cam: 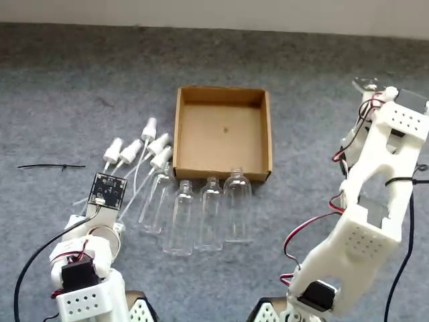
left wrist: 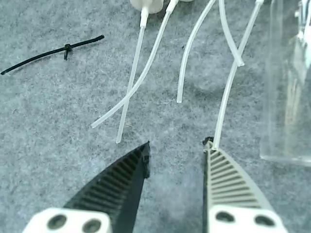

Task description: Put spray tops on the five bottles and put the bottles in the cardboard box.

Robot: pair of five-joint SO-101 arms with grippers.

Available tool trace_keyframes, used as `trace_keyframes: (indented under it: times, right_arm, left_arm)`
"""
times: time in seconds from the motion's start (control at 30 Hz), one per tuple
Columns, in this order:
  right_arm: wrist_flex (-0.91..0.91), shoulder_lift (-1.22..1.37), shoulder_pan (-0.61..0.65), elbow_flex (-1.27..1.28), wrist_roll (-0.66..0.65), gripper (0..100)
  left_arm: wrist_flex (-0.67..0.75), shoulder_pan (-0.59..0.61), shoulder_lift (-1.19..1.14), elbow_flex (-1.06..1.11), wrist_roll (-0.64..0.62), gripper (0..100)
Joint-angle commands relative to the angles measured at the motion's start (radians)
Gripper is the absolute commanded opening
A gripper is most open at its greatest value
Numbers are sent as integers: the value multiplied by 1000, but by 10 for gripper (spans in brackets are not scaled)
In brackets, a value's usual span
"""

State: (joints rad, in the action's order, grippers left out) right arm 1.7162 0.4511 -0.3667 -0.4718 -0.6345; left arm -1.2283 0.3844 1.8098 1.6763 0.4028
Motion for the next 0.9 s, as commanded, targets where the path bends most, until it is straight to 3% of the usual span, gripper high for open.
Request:
trace_keyframes:
  times: [0.0, 0.27, 0.63, 0.87]
  right_arm:
    - [-13, -53, -7, 22, -34, 332]
    - [-223, -7, -28, 240, -37, 332]
    - [-320, -2, -42, 318, -41, 330]
    - [-369, -2, -44, 372, -43, 262]
  left_arm:
    - [0, -15, 2, 19, 8, 175]
    - [0, -15, 2, 19, 8, 175]
    - [0, -15, 2, 19, 8, 175]
    - [0, -15, 2, 19, 8, 174]
